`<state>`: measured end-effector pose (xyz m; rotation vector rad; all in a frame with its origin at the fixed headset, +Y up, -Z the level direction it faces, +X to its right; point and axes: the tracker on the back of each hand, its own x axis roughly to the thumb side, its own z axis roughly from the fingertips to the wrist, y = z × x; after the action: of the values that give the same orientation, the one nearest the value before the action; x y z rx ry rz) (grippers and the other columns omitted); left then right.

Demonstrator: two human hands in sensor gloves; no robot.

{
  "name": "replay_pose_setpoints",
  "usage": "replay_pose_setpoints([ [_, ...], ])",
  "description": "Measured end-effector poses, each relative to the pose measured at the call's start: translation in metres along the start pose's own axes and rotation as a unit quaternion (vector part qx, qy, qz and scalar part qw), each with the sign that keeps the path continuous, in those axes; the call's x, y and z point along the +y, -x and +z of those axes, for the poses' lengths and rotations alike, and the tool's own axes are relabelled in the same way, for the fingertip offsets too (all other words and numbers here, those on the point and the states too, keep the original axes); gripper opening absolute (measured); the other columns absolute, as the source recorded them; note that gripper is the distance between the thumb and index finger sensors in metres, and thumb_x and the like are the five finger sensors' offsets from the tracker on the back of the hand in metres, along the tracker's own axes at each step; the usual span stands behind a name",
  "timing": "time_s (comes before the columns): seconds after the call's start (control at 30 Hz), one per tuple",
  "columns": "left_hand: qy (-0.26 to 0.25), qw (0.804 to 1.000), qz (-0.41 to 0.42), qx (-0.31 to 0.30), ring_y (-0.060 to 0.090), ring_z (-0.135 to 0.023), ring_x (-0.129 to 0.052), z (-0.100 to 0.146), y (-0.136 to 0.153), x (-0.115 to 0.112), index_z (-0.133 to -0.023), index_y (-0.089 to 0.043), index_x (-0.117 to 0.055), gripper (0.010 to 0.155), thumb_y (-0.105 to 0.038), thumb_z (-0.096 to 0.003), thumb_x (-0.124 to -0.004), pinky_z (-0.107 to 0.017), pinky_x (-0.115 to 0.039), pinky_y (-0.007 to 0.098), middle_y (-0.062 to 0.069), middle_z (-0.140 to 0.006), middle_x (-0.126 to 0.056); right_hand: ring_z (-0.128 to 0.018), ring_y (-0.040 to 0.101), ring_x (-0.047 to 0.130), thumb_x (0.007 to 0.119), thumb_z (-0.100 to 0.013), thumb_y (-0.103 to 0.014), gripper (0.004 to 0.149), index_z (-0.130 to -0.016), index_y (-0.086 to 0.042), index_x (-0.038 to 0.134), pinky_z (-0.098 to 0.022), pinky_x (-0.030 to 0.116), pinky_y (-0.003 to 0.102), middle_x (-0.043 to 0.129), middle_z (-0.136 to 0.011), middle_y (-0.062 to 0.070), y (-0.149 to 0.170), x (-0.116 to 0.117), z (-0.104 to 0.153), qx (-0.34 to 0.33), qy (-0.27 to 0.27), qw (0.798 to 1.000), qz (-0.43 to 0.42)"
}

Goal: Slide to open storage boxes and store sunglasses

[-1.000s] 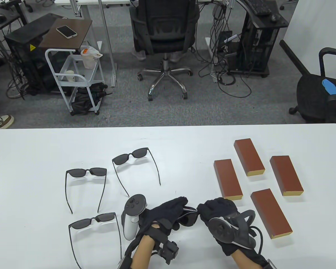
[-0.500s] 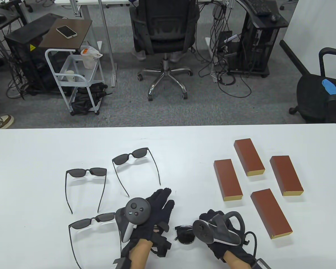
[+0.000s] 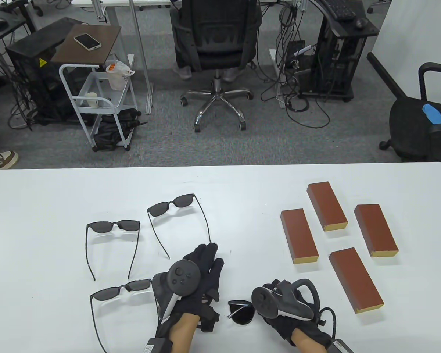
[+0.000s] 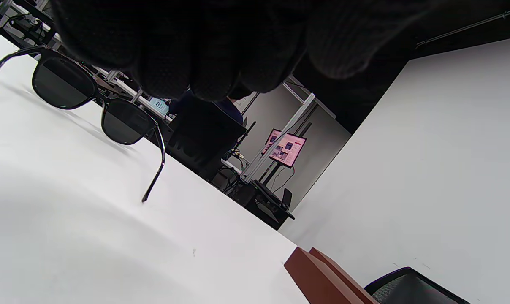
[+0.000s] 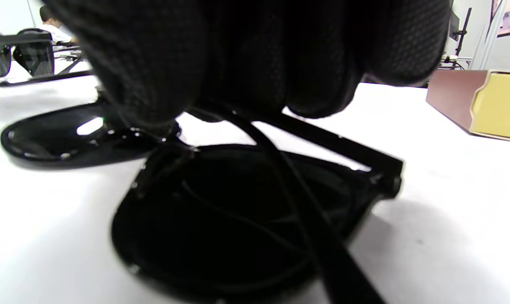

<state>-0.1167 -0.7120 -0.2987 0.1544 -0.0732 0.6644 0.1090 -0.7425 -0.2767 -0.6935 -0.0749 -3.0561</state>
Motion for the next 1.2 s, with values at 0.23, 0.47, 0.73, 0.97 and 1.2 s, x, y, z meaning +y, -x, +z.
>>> replay_pose_setpoints([
  [0.23, -0.003, 1.000, -0.028, -0.003, 0.038, -0.098, -0.076, 0.000, -0.001, 0.001, -0.101, -0.028, -0.076, 0.060, -0.053, -0.0461, -0.075, -0.066, -0.066, 0.062, 0.007, -0.107, -0.078, -0.073, 0.032, 0.087, 0.090, -0.028, -0.043, 0.048, -0.074, -0.028, 0.086, -0.056, 0.074, 0.050, 0.090, -0.079, 0.006, 0.027, -0.019, 0.006, 0.058, 0.044, 0.997, -0.013],
  [0.47, 0.019, 0.998, -0.056, 0.000, 0.038, -0.107, -0.062, -0.001, -0.001, -0.001, -0.106, -0.031, -0.066, 0.070, -0.062, -0.0438, -0.073, -0.072, -0.056, 0.065, 0.007, -0.114, -0.066, -0.084, 0.036, 0.076, 0.087, -0.028, -0.051, 0.059, -0.081, -0.024, 0.079, -0.062, 0.068, 0.052, 0.079, -0.091, 0.008, 0.103, -0.033, 0.018, 0.160, 0.064, 0.982, 0.076],
  [0.73, 0.011, 0.997, -0.076, -0.004, 0.040, -0.103, -0.066, -0.002, -0.002, -0.003, -0.106, -0.030, -0.066, 0.073, -0.065, -0.0427, -0.070, -0.069, -0.060, 0.063, 0.007, -0.111, -0.070, -0.090, 0.040, 0.067, 0.084, -0.021, -0.067, 0.087, -0.092, -0.022, 0.060, -0.066, 0.063, 0.053, 0.061, -0.102, 0.012, 0.195, -0.018, 0.060, 0.332, -0.012, 0.943, 0.023],
  [0.97, 0.000, 0.995, -0.095, 0.007, 0.040, -0.102, -0.067, -0.002, 0.000, -0.003, -0.105, -0.030, -0.067, 0.072, -0.065, -0.0428, -0.069, -0.069, -0.061, 0.063, 0.007, -0.111, -0.071, -0.086, 0.041, 0.074, 0.084, -0.019, -0.071, 0.095, -0.096, -0.028, 0.048, -0.064, 0.068, 0.053, 0.059, -0.103, 0.015, 0.217, 0.004, 0.072, 0.373, -0.077, 0.923, -0.056],
  [1.2, 0.001, 0.995, -0.099, 0.008, 0.039, -0.101, -0.068, -0.002, 0.002, -0.003, -0.105, -0.030, -0.068, 0.071, -0.065, -0.0428, -0.069, -0.068, -0.062, 0.062, 0.007, -0.110, -0.071, -0.080, 0.038, 0.079, 0.086, -0.025, -0.063, 0.092, -0.096, -0.024, 0.042, -0.061, 0.071, 0.052, 0.063, -0.099, 0.017, 0.220, 0.014, 0.069, 0.376, -0.093, 0.919, -0.075],
])
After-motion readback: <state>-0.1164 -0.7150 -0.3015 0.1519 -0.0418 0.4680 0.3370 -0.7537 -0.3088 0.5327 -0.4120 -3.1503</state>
